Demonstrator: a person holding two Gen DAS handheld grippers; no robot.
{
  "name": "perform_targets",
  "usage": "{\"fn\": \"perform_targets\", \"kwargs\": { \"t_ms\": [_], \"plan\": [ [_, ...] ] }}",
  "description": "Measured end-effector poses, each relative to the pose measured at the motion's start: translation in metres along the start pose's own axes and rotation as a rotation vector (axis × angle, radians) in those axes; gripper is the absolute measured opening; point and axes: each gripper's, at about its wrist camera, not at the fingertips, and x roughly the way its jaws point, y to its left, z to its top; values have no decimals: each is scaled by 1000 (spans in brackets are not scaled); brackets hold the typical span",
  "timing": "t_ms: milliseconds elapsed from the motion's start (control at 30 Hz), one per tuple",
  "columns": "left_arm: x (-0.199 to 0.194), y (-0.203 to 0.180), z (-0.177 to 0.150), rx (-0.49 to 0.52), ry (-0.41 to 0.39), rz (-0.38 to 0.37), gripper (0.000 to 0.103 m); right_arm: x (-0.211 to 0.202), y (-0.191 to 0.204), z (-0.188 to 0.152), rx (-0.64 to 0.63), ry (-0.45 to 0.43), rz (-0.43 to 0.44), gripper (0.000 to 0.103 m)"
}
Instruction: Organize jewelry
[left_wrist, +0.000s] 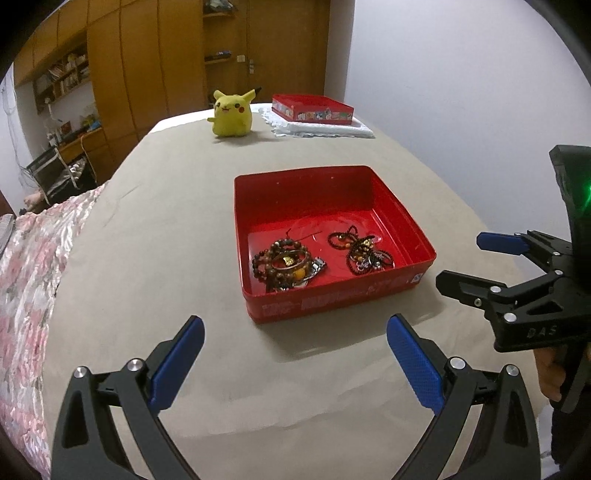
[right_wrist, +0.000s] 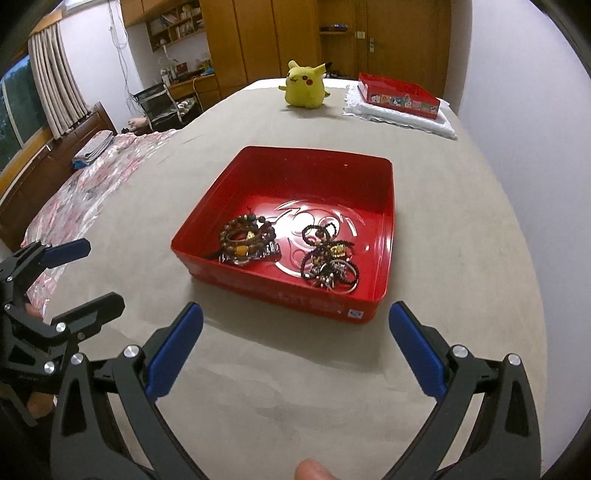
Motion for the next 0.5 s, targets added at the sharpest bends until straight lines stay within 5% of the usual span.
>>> {"fn": "perform_targets", "kwargs": {
  "t_ms": [500],
  "plan": [
    [44, 19, 43, -13, 52, 16, 99, 36, -14, 40, 32, 28, -22, 100]
  ]
}}
